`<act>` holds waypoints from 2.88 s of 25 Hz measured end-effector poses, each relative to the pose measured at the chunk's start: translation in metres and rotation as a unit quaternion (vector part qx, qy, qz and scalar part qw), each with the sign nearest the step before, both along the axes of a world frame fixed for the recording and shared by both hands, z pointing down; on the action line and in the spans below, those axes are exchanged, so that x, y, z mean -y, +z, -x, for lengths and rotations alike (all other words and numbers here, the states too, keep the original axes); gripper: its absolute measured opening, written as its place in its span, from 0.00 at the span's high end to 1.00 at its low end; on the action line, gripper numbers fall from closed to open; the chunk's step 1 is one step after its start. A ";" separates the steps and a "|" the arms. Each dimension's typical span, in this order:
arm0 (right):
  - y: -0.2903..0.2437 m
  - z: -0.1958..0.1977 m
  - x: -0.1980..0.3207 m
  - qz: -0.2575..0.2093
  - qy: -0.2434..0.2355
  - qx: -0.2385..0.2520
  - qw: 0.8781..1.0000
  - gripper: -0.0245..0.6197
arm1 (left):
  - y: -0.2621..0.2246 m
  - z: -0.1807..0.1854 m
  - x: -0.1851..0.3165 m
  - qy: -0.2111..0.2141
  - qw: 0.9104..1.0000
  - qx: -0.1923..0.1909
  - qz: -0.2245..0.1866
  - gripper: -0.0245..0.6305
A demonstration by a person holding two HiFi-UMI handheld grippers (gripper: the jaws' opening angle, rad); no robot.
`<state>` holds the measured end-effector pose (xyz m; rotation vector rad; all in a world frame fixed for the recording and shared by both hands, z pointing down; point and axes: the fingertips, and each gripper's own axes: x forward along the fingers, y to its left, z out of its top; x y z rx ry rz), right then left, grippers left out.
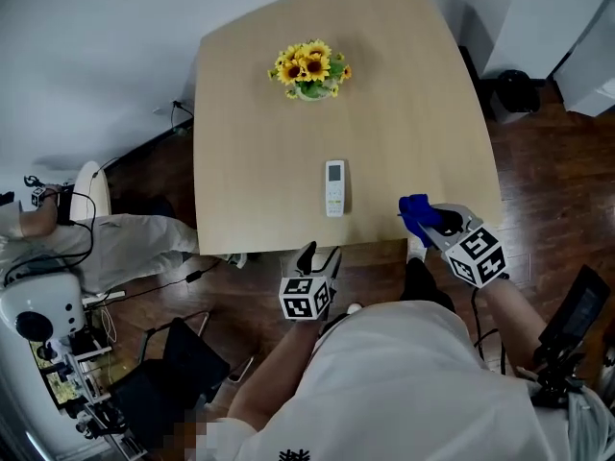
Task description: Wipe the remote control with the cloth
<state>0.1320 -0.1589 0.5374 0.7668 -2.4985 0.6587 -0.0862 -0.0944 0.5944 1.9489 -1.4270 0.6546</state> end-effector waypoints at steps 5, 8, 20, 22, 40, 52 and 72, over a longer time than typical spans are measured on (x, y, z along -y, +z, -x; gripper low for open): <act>-0.016 0.026 -0.058 -0.030 0.030 -0.029 0.999 0.83 | -0.037 0.036 -0.046 0.003 0.995 -0.073 -0.063 0.54; -0.028 0.041 -0.114 -0.038 0.065 -0.037 0.996 0.82 | -0.062 0.050 -0.087 0.037 0.987 -0.112 -0.109 0.54; -0.078 0.094 -0.302 -0.055 0.088 -0.080 0.991 0.82 | -0.112 0.098 -0.253 0.127 0.966 -0.152 -0.166 0.57; -0.083 0.093 -0.301 -0.063 0.084 -0.081 0.991 0.82 | -0.116 0.095 -0.254 0.124 0.964 -0.154 -0.178 0.58; -0.132 -0.025 -0.454 -0.114 0.088 -0.029 0.989 0.83 | -0.179 -0.063 -0.380 0.159 0.953 -0.121 -0.228 0.76; -0.117 -0.037 -0.525 -0.127 0.060 -0.018 0.990 0.82 | -0.182 -0.100 -0.466 0.161 0.959 -0.100 -0.211 0.76; -0.125 -0.043 -0.540 -0.130 0.071 -0.026 0.989 0.82 | -0.187 -0.132 -0.462 0.226 0.945 -0.089 -0.218 0.76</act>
